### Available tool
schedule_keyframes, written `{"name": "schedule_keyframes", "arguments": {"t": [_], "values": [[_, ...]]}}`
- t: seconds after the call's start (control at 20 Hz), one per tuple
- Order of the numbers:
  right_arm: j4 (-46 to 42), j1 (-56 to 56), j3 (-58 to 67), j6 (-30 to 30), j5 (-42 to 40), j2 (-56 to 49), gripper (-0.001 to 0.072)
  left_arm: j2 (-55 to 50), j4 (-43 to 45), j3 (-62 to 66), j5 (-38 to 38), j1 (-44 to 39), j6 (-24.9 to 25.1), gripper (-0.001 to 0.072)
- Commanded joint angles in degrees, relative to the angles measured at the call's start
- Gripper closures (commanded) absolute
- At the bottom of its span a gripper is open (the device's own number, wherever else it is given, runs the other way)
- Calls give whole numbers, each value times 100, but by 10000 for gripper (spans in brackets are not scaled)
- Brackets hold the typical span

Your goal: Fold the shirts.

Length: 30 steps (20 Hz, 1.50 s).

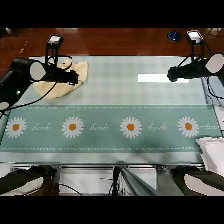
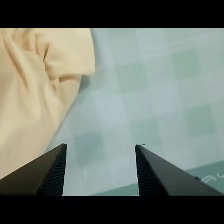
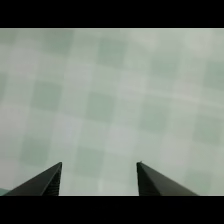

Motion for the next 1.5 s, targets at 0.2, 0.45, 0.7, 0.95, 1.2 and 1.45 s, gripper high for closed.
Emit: {"name": "schedule_keyframes", "arguments": {"t": [0.2,0.45,0.7,0.95,1.2,1.45], "values": [[-20,2,0,0,-179,9,200,-258,101,2,1991,859,501,-13],[-17,2,0,2,-164,-28,200,-914,96,13,1633,1626,503,-13],[-2,2,0,2,87,-286,200,-1639,96,13,914,1714,503,-13],[-24,2,2,-2,643,-378,200,-1849,94,179,146,1714,492,682],[-393,2,2,-2,1482,-378,200,-1045,42,1958,15,1628,437,682],[-1412,2,2,0,2710,-378,200,264,-269,3740,17,1034,446,682]]}}
